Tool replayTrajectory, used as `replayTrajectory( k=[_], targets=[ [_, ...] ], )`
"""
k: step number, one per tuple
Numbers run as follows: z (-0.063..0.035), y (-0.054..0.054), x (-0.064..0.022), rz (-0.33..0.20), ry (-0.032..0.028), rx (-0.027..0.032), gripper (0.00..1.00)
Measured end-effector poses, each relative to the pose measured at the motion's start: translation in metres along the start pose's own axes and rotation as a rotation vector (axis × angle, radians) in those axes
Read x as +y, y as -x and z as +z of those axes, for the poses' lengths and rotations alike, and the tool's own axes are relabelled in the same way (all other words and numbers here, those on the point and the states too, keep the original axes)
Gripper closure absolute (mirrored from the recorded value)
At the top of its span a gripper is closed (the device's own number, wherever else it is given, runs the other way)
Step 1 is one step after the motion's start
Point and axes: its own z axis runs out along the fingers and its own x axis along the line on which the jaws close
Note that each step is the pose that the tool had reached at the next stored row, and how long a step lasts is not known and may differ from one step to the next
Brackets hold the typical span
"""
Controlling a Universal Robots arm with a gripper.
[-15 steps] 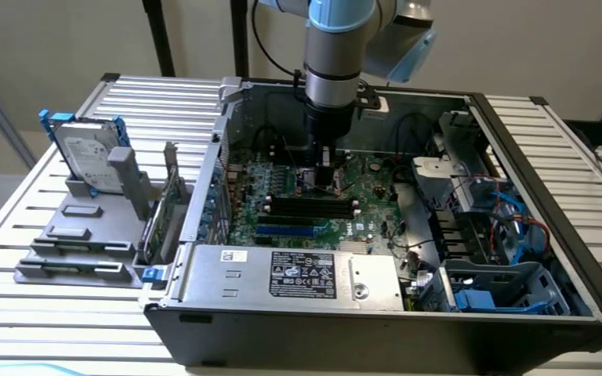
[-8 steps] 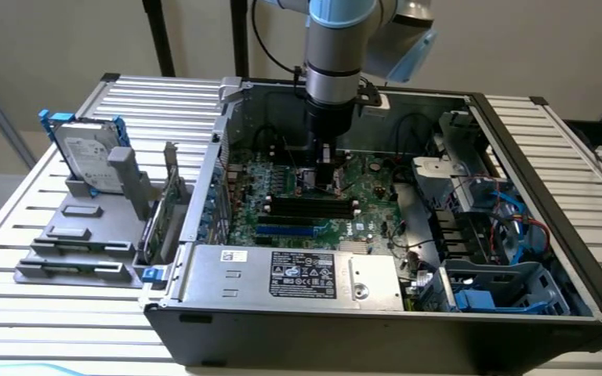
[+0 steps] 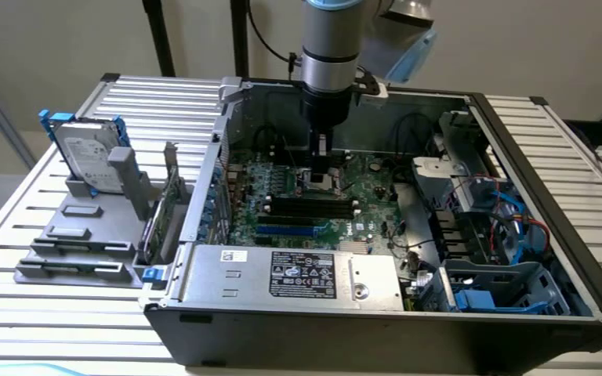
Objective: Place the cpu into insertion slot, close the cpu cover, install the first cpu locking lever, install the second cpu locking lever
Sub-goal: 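Place the cpu into insertion slot, then close the cpu cover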
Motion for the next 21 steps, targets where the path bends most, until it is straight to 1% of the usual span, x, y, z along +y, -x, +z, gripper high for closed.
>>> replayTrajectory(
  k=[1, 4, 5, 6, 7, 9, 10, 21],
  targets=[
    [-0.0011, 0.001, -0.0036, 0.0, -0.0001, -0.0002, 0.52],
    [-0.0036, 0.006, -0.0164, 0.0, -0.0001, -0.0001, 0.7],
    [-0.0044, 0.007, -0.0209, 0.0, -0.0001, -0.0002, 0.7],
    [-0.0053, 0.009, -0.0257, 0.0, -0.0001, -0.0002, 0.76],
    [-0.0063, 0.01, -0.0302, 0.0, 0.0, -0.0002, 0.76],
    [-0.0079, 0.011, -0.0373, 0.0, 0.0001, 0.0, 0.87],
    [-0.0081, 0.012, -0.0388, 0.0, 0.0002, 0.0002, 0.89],
    [-0.0081, 0.012, -0.039, 0.0, 0.0003, 0.0003, 0.89]
  ],
)
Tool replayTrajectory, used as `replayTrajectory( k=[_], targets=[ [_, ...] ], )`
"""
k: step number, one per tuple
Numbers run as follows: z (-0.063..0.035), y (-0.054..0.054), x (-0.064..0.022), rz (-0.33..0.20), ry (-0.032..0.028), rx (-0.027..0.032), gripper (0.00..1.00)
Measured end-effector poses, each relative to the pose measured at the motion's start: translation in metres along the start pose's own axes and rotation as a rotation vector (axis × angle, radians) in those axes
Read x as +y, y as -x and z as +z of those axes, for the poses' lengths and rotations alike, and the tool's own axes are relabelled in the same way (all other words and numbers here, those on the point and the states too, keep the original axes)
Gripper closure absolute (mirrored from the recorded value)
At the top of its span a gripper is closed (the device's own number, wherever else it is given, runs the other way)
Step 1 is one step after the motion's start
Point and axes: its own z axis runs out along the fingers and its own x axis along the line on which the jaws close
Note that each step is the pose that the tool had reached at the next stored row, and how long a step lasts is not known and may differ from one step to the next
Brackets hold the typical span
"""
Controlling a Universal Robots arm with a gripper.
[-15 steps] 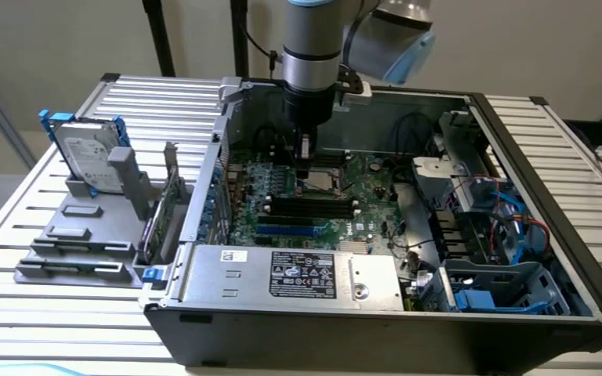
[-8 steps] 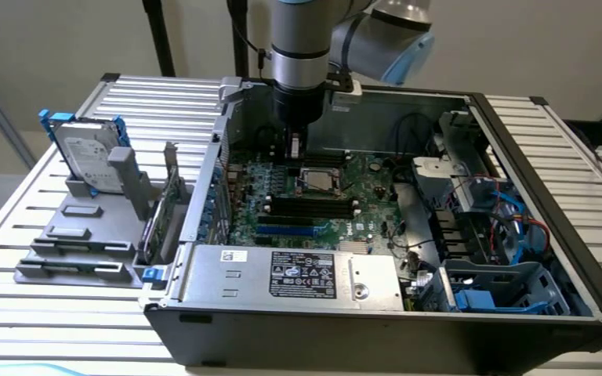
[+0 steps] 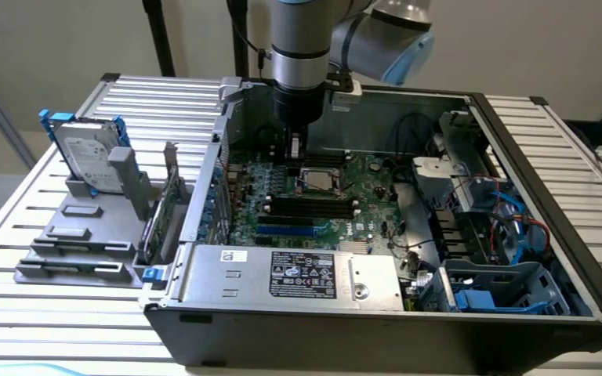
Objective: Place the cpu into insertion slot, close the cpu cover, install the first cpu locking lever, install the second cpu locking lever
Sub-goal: 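Close the cpu cover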
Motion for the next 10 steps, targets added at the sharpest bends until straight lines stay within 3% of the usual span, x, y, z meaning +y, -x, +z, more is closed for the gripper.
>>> replayTrajectory(
  k=[6, 10],
  targets=[
    [-0.0001, 0.0, 0.0005, 0.0, -0.0002, -0.0001, 0.89],
    [-0.0007, -0.001, 0.0164, 0.0, -0.0046, -0.0002, 0.89]
  ],
)
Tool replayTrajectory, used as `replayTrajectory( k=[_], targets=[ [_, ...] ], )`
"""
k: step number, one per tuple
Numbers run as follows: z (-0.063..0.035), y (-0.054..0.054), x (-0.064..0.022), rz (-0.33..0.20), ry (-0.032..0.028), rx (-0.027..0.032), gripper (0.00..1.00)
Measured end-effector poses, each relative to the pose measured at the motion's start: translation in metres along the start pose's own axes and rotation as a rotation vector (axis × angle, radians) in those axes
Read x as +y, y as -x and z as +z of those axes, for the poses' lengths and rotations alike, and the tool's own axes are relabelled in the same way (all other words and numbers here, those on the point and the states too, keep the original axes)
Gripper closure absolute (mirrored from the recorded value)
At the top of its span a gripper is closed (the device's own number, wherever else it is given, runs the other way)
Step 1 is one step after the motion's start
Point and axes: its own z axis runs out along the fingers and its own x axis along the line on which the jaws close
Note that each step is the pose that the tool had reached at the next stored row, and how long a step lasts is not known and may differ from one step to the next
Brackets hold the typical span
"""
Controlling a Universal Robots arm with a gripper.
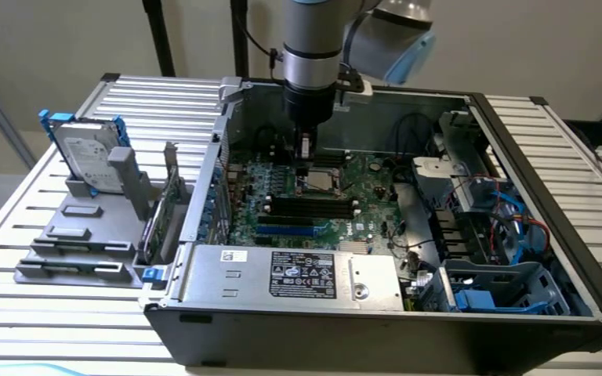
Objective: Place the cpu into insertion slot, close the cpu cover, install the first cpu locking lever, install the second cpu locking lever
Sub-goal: 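Close the cpu cover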
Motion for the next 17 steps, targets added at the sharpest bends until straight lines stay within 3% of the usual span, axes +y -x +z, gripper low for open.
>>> replayTrajectory(
  k=[17],
  targets=[
    [-0.0315, -0.002, 0.0775, -0.001, -0.0244, -0.0005, 0.89]
  ],
)
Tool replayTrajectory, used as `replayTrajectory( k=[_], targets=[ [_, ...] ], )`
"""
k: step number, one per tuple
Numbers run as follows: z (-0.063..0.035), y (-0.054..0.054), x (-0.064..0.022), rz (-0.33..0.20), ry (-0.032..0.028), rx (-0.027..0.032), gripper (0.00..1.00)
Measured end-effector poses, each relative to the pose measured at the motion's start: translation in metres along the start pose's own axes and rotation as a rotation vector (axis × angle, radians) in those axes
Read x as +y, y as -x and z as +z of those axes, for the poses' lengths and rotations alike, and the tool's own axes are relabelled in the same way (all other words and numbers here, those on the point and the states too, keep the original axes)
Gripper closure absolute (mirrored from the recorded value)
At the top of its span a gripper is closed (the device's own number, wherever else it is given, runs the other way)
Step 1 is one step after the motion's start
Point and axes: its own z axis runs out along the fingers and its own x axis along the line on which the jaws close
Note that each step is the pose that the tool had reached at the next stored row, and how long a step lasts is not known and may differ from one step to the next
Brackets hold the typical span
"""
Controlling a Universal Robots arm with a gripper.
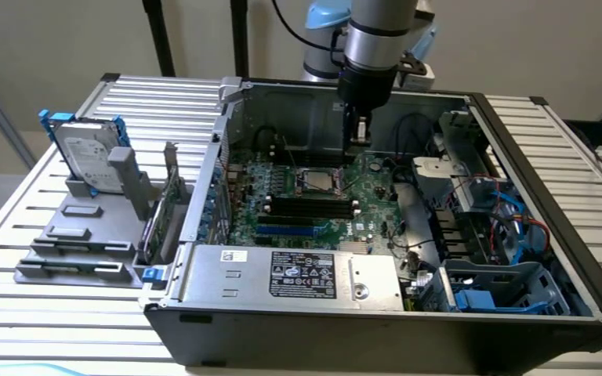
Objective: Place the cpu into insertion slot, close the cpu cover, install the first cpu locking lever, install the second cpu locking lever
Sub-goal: 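Close the cpu cover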
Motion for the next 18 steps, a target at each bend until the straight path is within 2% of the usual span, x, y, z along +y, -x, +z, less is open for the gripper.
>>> replayTrajectory(
  k=[5, 9, 12, 18],
  targets=[
    [-0.0104, 0.0, 0.0227, 0.0, -0.0076, -0.0002, 0.89],
    [-0.0112, -0.001, 0.0411, 0.0, -0.016, -0.0007, 0.89],
    [-0.0099, -0.001, 0.0537, 0.0, -0.0179, -0.0007, 0.89],
    [0.0009, -0.002, 0.0562, -0.002, -0.018, 0.001, 0.89]
  ],
)
